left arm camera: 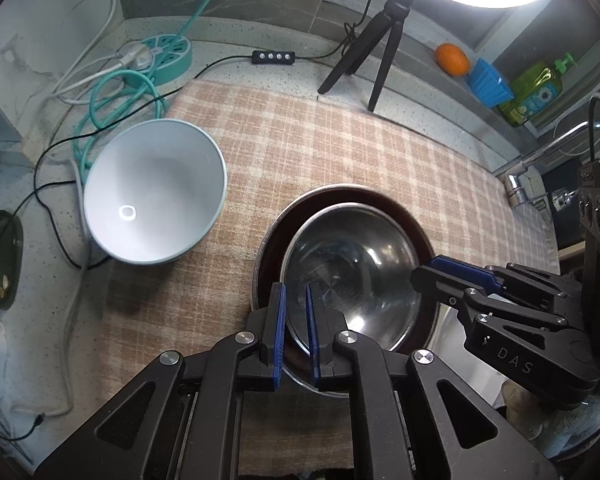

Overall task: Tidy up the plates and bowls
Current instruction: 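Open both tools and release the red bowl inside the steel bowl, then move both tools to the rim of the white bowl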

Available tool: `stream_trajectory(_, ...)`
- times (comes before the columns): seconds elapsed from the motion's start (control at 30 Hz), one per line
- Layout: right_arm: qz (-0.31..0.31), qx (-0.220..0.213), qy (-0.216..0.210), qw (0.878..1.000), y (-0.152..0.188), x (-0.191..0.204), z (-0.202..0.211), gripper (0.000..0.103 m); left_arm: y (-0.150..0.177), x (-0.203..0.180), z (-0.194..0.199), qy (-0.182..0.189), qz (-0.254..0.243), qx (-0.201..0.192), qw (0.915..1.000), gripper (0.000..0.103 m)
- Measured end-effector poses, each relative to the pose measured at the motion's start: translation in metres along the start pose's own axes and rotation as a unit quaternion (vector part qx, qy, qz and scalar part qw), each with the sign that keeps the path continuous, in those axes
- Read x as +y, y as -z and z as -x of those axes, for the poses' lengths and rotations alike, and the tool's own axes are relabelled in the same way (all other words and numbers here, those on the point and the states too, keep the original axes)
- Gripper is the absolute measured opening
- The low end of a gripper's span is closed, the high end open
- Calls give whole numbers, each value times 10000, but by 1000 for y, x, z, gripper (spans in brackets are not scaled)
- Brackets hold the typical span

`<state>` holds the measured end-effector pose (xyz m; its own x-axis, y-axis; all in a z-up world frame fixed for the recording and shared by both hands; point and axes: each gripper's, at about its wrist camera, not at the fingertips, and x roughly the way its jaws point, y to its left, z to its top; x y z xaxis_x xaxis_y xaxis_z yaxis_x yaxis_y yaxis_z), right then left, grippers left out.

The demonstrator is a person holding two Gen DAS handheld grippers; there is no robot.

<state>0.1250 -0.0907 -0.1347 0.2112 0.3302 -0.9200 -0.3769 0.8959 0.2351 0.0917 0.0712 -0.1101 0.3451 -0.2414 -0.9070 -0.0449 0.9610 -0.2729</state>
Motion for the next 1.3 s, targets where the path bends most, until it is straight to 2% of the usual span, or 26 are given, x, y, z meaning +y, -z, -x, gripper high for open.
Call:
stream_trajectory(0.17,10,-202,11,9998,-2,3,14,22,-1,10,26,167,181,-349,9991,9)
stream_trajectory(0.43,-17,-529,-335,9980,-12,10,33,22,9,52,54,168,718,-740,9945,13)
stream_trajectory(0.87,211,-592,-579,9963,-32,39,27,23,13,112,53,-63,1413,-800,9867,12)
stream_trajectory(1.0,259,-540,-703,9957,-45,51,20,31,7,125,48,-37,1583,-783,9843,12)
stream_trajectory(1.2,96,-269,-1009,9945,-72,65,-2,32,-6,143,36,203,1821,-648,9809,13)
stream_trajectory(1.3,5,-125,-1029,9946,-83,70,-18,32,-13,151,28,279,1940,-574,9789,13)
